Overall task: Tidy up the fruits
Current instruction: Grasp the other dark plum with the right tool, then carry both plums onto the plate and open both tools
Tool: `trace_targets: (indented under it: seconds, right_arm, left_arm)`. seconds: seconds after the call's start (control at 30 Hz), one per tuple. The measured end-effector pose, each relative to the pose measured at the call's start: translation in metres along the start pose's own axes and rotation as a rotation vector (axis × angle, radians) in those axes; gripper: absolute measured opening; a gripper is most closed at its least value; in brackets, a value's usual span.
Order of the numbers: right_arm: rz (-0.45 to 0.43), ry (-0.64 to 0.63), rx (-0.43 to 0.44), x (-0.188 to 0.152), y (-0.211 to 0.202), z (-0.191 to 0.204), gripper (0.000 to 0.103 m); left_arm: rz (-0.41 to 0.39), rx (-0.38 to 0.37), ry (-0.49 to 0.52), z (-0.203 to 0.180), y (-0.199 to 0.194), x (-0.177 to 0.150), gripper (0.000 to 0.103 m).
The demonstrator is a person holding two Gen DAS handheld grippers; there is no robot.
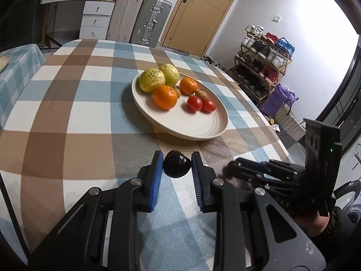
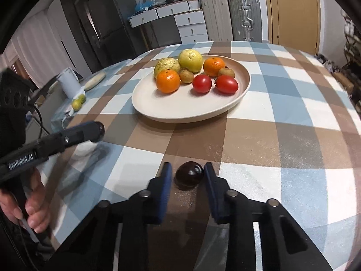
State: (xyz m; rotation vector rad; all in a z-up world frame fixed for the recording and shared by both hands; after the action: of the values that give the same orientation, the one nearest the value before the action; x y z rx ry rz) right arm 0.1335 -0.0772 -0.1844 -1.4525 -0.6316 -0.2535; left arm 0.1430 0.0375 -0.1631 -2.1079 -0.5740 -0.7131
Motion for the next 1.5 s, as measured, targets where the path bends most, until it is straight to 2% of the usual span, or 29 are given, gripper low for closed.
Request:
trace_targets:
  seconds: [0.2, 0.47, 0.83, 1.2, 1.4, 1.5]
  right_arm:
    - [-0.005, 0.018, 0.038, 0.004, -0.004, -0.002, 0.026]
    - [-0.079, -0.008, 0.103, 0.039, -0.017, 0.010, 0.026]
    - [-0.068, -0.056, 0.195, 0.088, 0.014, 0.046, 0.026]
    - [-0.016, -0.046, 0.242, 0.109, 0.056, 0.063, 0.026]
    - [-0.024, -0.058, 0.259, 0.109, 0.060, 0.067, 0.026]
    - [-0.028, -0.072, 0.240, 0.109, 0.063, 0.069, 0.026]
  left_arm:
    - [-0.004, 0.018, 0.002, 0.009, 0.004, 0.016, 0.023]
    - [-0.027, 0.033, 0.014, 0.018, 0.014, 0.053, 0.023]
    - [0.007, 0.026, -0.026, 0.046, 0.057, 0.102, 0.023]
    - [0.048, 0.046, -0.041, 0.069, 0.091, 0.109, 0.023]
    - [0.063, 0.041, -0.037, 0.068, 0.097, 0.104, 0.023]
    - [0.066, 0.038, -0.043, 0.069, 0.098, 0.104, 0.023]
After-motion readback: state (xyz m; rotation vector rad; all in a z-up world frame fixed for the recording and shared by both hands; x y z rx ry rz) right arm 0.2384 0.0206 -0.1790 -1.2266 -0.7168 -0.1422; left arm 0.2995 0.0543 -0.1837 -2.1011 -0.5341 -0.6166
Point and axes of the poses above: each gripper's, at about its wrist camera, not at the fingertips, and y roughly the way its jaws point, z to its left, x to its top, the point moved 9 cm from there along y, roughly the way its jaws point, and after that the axes turned 12 degrees about -x, right-handed, at the moved point
